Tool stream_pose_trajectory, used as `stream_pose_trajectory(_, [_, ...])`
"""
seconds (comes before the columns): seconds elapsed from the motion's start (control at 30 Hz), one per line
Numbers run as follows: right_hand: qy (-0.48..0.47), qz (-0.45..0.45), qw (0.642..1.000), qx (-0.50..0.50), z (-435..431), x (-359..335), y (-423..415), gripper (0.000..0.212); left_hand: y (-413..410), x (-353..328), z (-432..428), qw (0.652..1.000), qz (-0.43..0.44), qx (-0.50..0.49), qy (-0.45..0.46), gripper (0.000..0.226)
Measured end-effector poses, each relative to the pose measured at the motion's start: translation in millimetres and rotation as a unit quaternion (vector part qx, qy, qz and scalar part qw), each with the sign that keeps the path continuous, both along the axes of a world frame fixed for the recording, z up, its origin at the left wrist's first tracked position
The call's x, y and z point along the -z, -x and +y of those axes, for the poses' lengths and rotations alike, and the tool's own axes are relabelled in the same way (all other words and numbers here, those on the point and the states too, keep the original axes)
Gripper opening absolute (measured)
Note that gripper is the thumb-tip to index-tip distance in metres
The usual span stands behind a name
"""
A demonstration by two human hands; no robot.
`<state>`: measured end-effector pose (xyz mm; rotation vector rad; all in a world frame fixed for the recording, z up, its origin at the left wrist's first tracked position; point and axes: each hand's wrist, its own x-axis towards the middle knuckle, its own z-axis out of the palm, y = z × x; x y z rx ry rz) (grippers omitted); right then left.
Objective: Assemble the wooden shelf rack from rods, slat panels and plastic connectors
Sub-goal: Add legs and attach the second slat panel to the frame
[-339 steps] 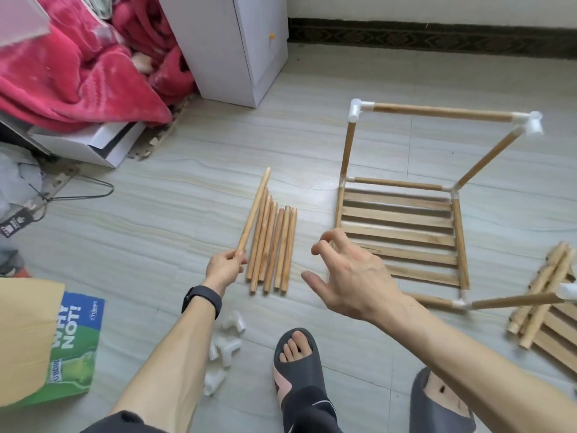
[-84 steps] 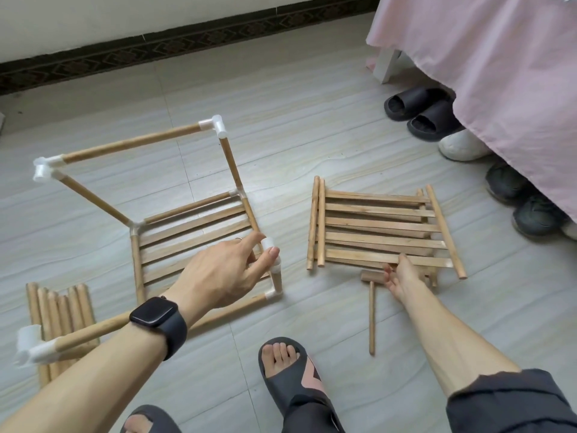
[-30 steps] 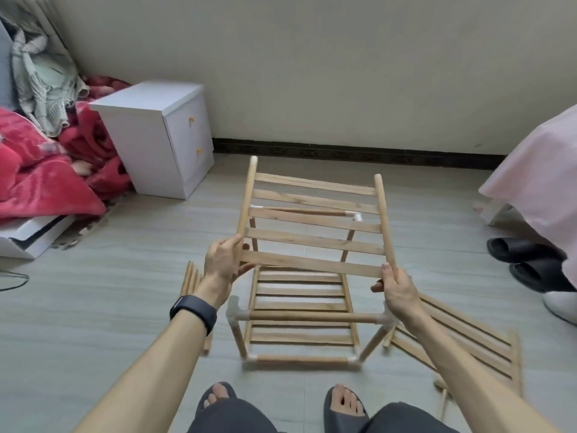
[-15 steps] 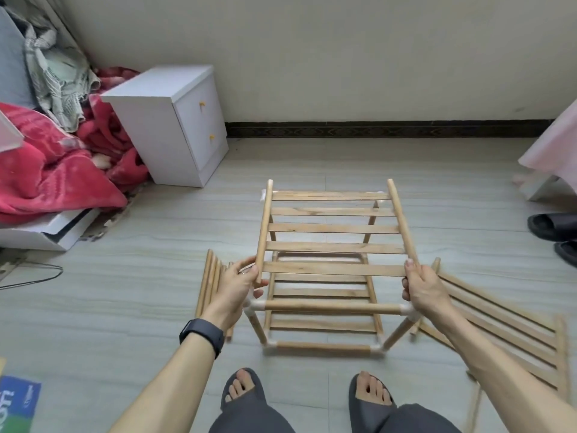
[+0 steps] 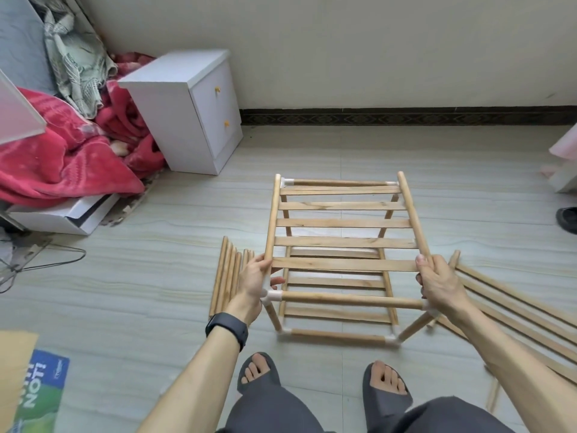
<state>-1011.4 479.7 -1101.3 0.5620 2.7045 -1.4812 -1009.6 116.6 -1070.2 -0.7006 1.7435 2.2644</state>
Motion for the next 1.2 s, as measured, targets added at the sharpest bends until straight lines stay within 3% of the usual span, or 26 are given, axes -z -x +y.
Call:
stream_pose_trajectory(0.2, [0.063, 0.032, 0.997, 0.02, -3, -4, -8, 0.032, 0, 10, 13, 0.978, -0.003, -0.032, 0.207, 0.049])
stream_pose_trajectory(0.3, [0.118, 0.04, 0.992, 0.032, -6, -7, -12, 0.029, 0, 12, 13, 0.954, -0.007, -0.033, 0.297, 0.047])
stream_pose_trajectory(0.43, [0.117, 0.051, 0.991, 0.04, -8, -9, -16, 0.03, 0, 10, 17, 0.942, 0.002, -0.061, 0.33, 0.043])
stream_pose_trajectory(0.63, [-0.017, 0.032, 0.998, 0.054, -12, -7, -26, 0.037, -2, 11, 16, 0.939, -0.006, -0.084, 0.334, 0.025])
stream_pose_trajectory(0.73, [0.094, 0.024, 0.993, 0.064, -12, -12, -18, 0.033, 5, 5, 17, 0.933, -0.011, -0.043, 0.356, 0.023])
stream_pose_trajectory(0.83, [0.24, 0.008, 0.968, 0.077, -15, -22, -15, 0.023, 12, 0, 22, 0.859, -0.003, 0.012, 0.511, 0.029])
stream_pose_trajectory(0.93, [0.313, -0.002, 0.946, 0.086, -27, -24, -16, 0.018, 10, -6, 37, 0.74, 0.154, 0.06, 0.652, 0.041])
stream_pose_trajectory(1.03, [0.401, 0.006, 0.91, 0.107, -57, -21, -19, 0.014, -3, -16, 70, 0.665, 0.316, 0.196, 0.648, 0.039])
stream_pose_trajectory(1.13, [0.465, 0.004, 0.879, 0.101, -87, -17, -23, 0.011, -20, -22, 106, 0.625, 0.299, 0.356, 0.627, 0.058])
stream_pose_trajectory(1.2, [0.465, -0.031, 0.883, 0.052, -95, -18, -28, 0.011, -26, -23, 118, 0.605, 0.258, 0.417, 0.627, 0.07])
